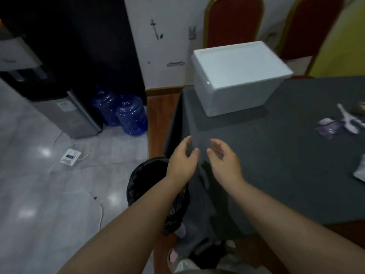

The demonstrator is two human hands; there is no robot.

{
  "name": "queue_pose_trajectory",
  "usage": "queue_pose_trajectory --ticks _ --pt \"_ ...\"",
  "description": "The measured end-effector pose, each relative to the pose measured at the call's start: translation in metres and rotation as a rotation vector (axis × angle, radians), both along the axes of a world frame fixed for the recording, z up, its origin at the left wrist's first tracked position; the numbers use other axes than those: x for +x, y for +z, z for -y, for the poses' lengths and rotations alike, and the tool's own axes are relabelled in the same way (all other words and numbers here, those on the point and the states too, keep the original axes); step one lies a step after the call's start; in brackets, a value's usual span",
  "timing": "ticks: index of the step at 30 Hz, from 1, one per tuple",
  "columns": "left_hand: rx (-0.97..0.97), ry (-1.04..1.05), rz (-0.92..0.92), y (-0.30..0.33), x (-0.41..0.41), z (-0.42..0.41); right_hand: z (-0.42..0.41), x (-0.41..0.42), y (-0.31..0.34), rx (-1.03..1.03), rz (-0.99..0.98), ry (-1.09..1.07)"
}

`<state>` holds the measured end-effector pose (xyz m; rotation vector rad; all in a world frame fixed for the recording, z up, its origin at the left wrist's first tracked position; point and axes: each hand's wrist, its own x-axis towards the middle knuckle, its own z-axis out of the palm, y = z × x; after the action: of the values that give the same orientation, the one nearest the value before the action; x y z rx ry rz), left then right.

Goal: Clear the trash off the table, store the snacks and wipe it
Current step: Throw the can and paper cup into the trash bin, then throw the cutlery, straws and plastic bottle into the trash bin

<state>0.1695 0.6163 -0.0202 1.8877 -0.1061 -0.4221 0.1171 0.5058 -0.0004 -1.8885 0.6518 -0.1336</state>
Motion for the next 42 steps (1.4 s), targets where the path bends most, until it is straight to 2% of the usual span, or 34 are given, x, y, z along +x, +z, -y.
queue_pose_trajectory --ticks 11,15,21,28,36,42 --pt "-0.056 -0.337 0.043 0.023 -0.043 0.166 0.152 -0.089 0.03 -0.027 0.1 -0.476" --pt "-0.059 -0.376 0.052 0.029 -0.065 0.232 0.216 -0.121 0.028 -0.031 0.123 -0.592" --pt "-0.074 -0.301 0.065 0.024 -0.095 0.333 0.32 -0.152 0.018 -0.037 0.101 -0.547" --pt "-0.06 -0.2 -0.012 0.022 -0.128 0.431 0.431 -0.17 0.022 -0.041 0.062 -0.48" --pt "0.048 -0.218 0.035 0.02 -0.106 0.456 0.468 -0.151 0.013 0.007 0.047 -0.496" --pt "0.049 -0.285 0.046 0.02 -0.077 0.485 0.489 -0.137 0.01 0.002 0.016 -0.526"
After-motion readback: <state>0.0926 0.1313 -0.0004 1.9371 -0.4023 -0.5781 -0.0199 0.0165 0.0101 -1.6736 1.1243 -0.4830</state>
